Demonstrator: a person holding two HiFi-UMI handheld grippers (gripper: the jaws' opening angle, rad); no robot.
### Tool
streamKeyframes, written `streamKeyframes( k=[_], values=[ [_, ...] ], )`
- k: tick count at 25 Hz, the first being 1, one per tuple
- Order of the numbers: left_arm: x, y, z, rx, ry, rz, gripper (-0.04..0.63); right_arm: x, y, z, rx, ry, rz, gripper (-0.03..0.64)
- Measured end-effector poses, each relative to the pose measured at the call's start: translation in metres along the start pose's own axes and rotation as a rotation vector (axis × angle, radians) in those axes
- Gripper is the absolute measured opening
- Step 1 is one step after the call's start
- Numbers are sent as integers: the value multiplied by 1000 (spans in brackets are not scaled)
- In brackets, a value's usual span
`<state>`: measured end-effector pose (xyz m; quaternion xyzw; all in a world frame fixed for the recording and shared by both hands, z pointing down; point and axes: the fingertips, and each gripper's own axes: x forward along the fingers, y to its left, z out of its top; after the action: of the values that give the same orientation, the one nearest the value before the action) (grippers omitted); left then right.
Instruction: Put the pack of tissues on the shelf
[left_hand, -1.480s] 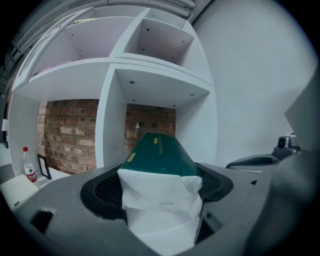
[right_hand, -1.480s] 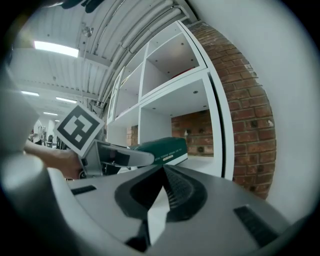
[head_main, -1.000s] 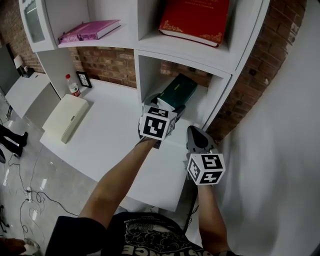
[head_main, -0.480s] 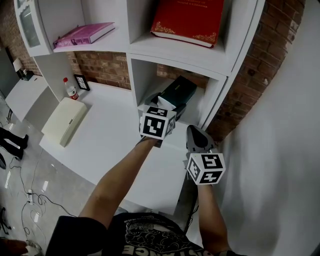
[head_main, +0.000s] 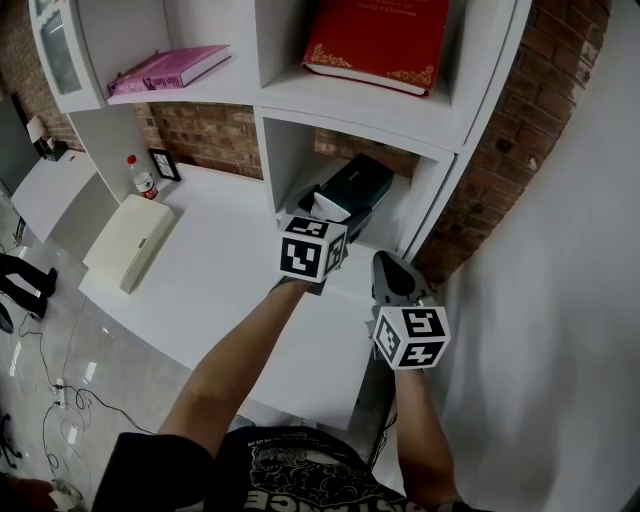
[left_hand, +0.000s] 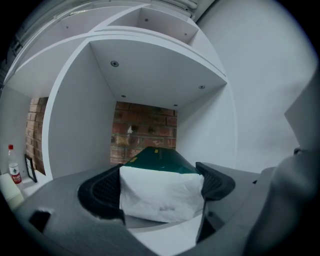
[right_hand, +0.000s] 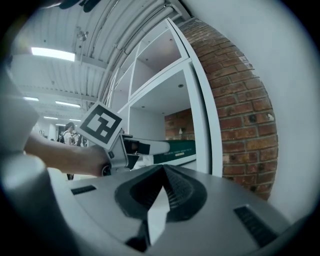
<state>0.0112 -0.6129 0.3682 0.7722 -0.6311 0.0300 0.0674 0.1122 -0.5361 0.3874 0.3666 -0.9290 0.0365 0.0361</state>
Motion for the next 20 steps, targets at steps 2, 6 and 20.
streamKeyframes(
  k=[2,6,20],
  values=[
    [-1,1,2,3,-9,-1,459,0,1,-1,2,1,1,3],
    [-4,-1,7,12,-25,-12,459,-1,3,-2,2,3,-1,3],
    [-39,-4,28,63,-80,-53,413,1,21,7,7,-17,10,3]
  ],
)
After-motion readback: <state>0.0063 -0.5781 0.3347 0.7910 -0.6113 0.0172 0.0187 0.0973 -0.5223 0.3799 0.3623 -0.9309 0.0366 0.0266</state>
